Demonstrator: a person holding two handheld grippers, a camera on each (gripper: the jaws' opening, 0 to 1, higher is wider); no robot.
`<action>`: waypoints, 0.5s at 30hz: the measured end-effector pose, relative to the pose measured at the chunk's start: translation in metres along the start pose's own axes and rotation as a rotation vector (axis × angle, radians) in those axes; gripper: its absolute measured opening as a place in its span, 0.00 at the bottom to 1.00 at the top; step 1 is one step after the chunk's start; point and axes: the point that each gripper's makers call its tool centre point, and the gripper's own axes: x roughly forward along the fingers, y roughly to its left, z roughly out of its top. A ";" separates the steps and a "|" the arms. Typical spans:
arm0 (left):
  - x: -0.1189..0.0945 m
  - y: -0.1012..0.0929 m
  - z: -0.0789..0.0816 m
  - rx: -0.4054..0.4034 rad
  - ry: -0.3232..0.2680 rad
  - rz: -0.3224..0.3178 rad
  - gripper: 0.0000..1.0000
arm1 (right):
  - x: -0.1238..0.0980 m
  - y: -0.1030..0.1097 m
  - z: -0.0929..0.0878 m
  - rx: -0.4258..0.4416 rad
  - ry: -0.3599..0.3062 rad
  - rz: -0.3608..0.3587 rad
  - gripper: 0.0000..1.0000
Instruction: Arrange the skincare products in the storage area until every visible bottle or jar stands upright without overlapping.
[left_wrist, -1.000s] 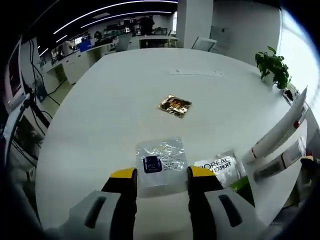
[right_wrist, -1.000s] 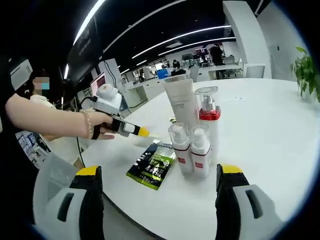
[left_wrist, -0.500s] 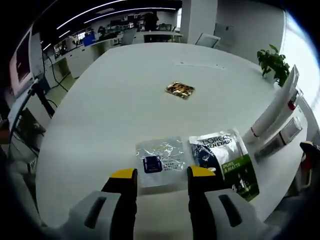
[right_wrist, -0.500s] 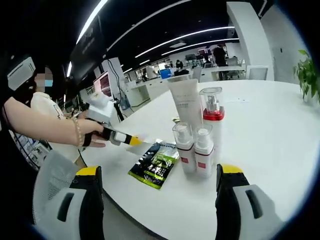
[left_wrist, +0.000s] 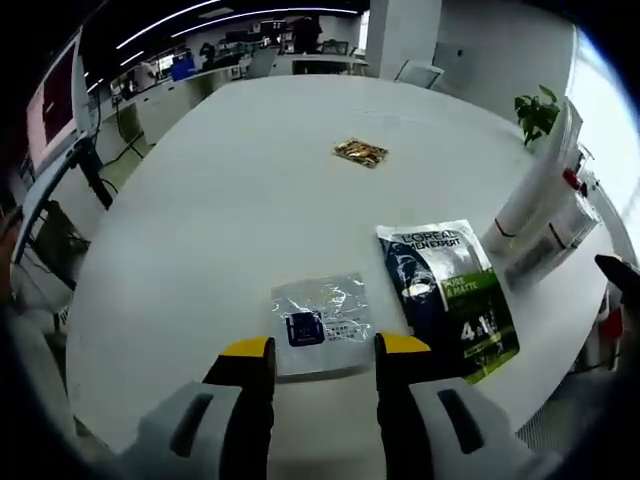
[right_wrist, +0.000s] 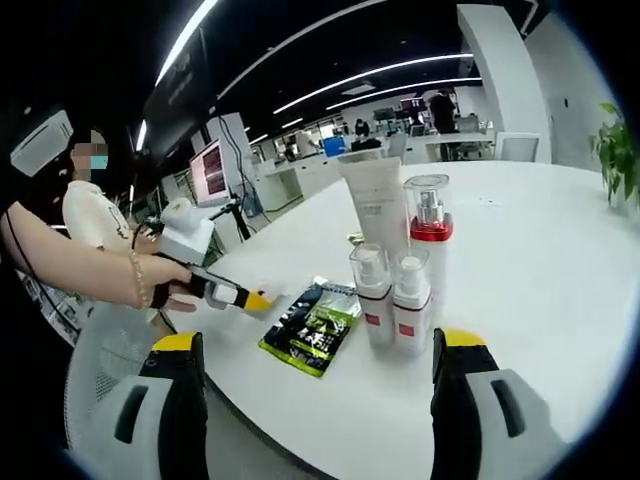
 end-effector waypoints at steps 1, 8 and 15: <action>-0.001 0.000 -0.002 -0.001 0.003 0.000 0.34 | 0.000 0.000 0.000 -0.002 0.001 0.001 0.94; -0.004 -0.001 -0.012 -0.014 0.016 -0.002 0.34 | -0.001 0.001 0.000 -0.002 -0.002 0.002 0.94; -0.003 -0.004 -0.018 -0.008 0.020 -0.002 0.34 | 0.000 0.001 0.001 -0.005 -0.002 0.003 0.94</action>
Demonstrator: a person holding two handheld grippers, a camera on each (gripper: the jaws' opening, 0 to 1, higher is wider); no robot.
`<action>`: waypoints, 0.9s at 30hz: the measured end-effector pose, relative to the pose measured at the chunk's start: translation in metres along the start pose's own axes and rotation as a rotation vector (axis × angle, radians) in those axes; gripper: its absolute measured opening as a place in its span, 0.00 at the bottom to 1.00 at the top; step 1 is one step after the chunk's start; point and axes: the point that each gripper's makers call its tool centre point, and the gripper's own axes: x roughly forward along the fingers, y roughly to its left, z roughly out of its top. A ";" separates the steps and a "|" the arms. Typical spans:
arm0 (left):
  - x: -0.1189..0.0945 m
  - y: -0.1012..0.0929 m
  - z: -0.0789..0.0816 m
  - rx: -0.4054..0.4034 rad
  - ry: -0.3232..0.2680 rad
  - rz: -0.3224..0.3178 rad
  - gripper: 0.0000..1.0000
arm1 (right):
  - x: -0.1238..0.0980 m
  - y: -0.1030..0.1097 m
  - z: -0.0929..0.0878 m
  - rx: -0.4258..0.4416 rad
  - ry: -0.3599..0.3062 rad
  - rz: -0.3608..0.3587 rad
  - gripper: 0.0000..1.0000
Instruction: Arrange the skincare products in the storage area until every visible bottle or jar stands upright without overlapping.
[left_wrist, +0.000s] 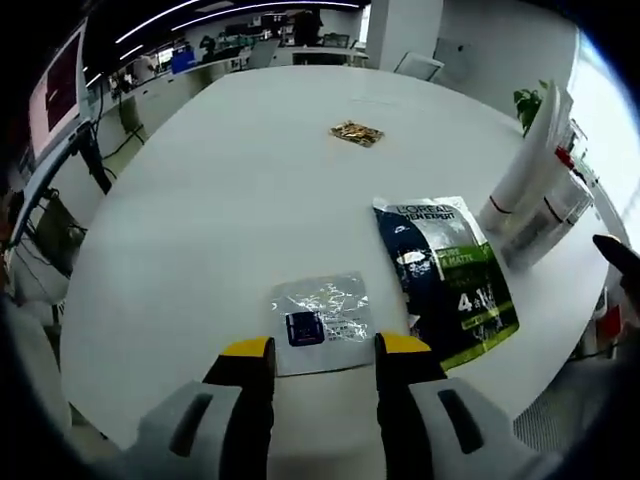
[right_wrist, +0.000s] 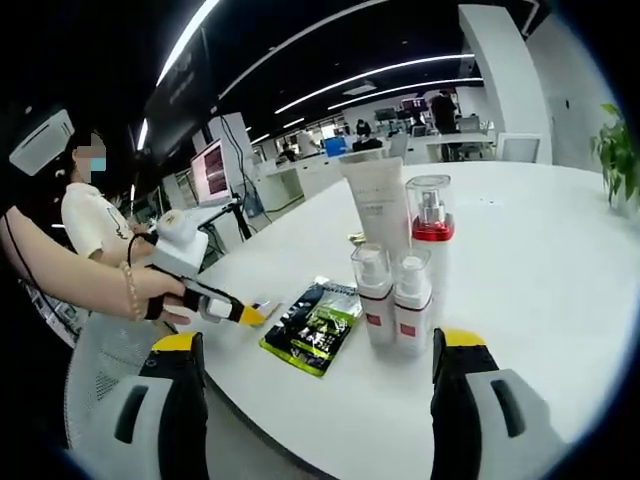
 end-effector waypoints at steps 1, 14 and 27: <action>0.000 0.000 0.000 0.003 0.003 0.000 0.34 | 0.000 0.000 0.000 0.002 0.000 0.001 0.94; 0.002 0.003 0.000 0.006 0.003 0.004 0.35 | 0.000 -0.001 -0.002 0.004 0.001 -0.002 0.94; 0.001 0.002 -0.002 -0.020 0.005 -0.011 0.36 | 0.000 -0.002 -0.003 0.003 0.006 -0.004 0.94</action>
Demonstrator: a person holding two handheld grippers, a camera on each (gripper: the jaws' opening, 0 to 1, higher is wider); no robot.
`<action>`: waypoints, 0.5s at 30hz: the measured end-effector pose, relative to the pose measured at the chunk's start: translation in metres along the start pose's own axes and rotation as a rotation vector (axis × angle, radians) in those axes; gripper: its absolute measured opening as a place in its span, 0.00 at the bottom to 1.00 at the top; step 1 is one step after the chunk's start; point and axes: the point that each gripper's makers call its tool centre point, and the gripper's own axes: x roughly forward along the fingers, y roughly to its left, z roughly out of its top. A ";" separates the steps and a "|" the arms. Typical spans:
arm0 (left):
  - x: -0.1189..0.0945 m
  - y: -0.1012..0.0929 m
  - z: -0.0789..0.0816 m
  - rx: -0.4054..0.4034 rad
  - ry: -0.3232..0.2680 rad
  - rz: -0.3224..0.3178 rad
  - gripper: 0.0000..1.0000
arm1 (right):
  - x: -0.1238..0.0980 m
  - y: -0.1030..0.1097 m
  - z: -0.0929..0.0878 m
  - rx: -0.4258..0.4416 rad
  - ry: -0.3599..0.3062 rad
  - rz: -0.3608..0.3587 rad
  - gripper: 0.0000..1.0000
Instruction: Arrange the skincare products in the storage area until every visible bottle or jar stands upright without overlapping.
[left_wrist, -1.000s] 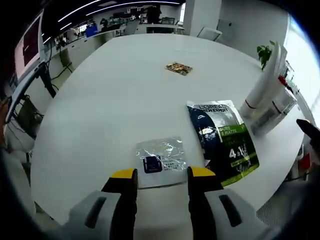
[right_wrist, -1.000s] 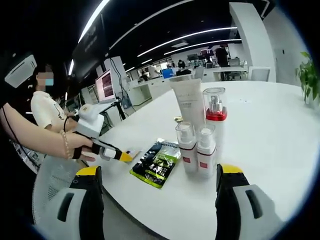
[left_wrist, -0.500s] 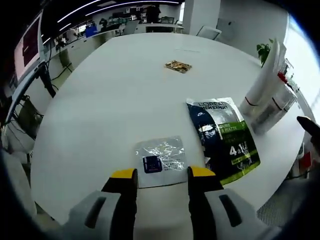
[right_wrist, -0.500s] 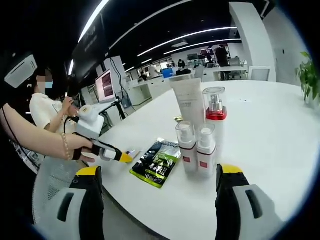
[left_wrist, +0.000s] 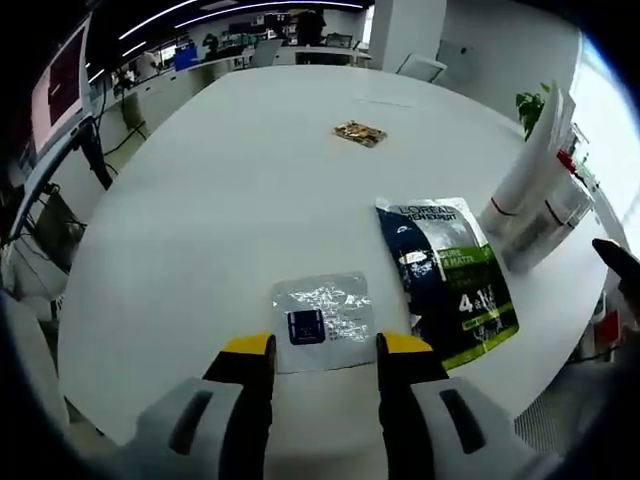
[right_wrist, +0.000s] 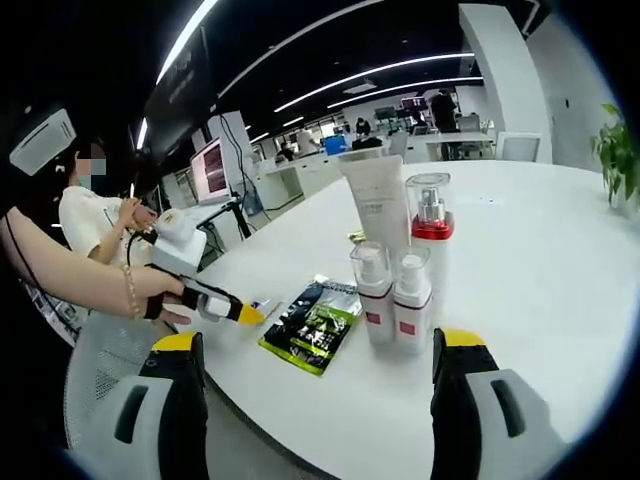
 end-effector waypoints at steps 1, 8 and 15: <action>-0.001 0.000 0.000 0.000 0.000 -0.002 0.36 | 0.000 0.000 0.000 -0.002 0.000 -0.001 0.94; -0.004 0.003 0.002 -0.016 -0.017 -0.025 0.42 | 0.000 0.001 0.000 -0.003 0.003 -0.002 0.94; -0.007 0.018 0.007 -0.037 -0.031 -0.029 0.48 | 0.000 0.000 -0.001 -0.007 0.007 -0.004 0.94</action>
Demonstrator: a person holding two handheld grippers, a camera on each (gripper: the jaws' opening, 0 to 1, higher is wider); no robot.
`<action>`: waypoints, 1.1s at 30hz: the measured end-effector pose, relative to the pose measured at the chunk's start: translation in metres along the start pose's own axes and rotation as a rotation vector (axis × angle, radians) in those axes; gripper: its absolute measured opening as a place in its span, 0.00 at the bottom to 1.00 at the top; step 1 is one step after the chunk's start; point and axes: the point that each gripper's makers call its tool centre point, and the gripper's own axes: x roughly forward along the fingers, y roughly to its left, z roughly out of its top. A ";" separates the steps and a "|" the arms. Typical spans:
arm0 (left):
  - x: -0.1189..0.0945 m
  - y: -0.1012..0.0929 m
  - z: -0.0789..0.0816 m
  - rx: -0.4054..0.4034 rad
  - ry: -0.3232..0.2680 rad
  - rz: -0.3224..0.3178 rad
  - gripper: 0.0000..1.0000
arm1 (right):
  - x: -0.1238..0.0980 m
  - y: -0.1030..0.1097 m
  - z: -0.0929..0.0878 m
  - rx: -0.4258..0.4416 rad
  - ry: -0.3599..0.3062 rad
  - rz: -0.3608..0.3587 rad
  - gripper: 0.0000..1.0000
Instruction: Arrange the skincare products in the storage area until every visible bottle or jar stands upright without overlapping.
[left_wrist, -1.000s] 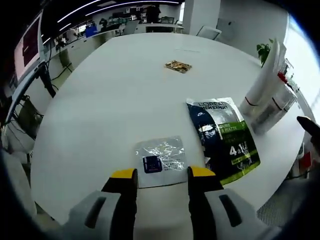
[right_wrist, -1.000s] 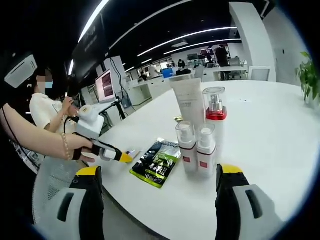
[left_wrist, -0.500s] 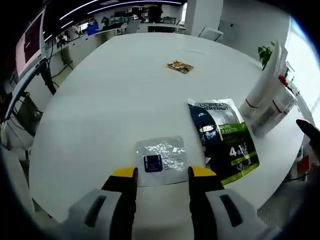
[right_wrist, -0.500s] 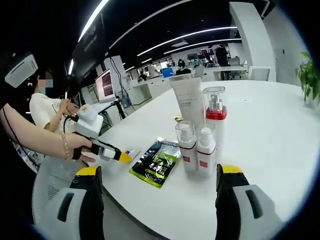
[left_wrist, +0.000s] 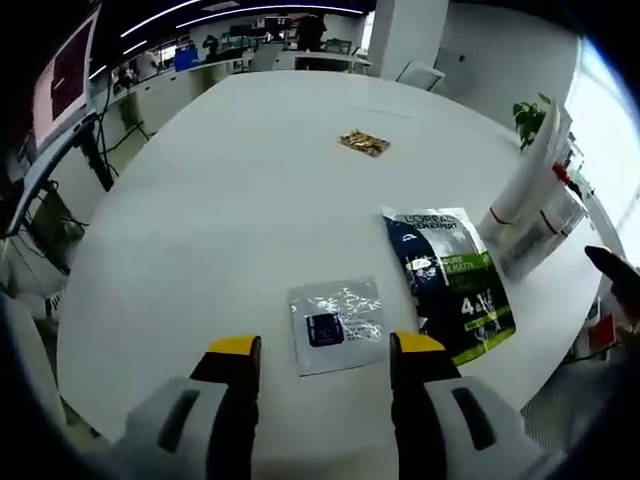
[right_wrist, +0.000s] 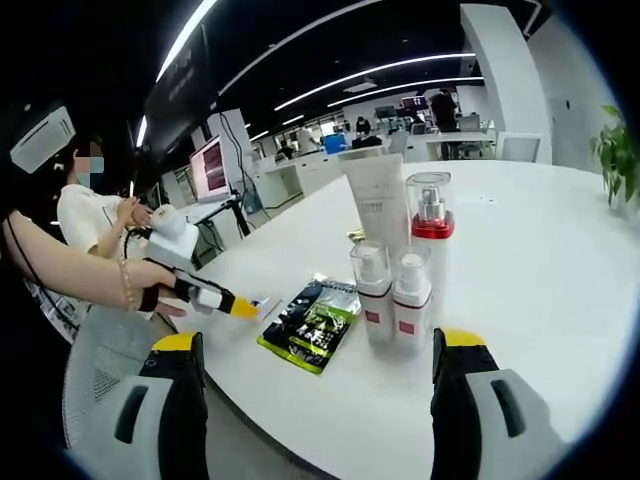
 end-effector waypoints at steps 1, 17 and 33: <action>-0.001 0.001 0.001 -0.003 -0.004 -0.006 0.50 | 0.000 0.000 0.000 0.000 0.001 -0.001 0.94; -0.029 -0.011 0.013 0.017 -0.135 -0.236 0.78 | 0.002 -0.001 -0.004 -0.009 0.026 -0.006 0.94; -0.082 -0.019 0.019 0.203 -0.218 -0.392 0.91 | 0.004 -0.002 -0.009 -0.010 0.054 -0.009 0.94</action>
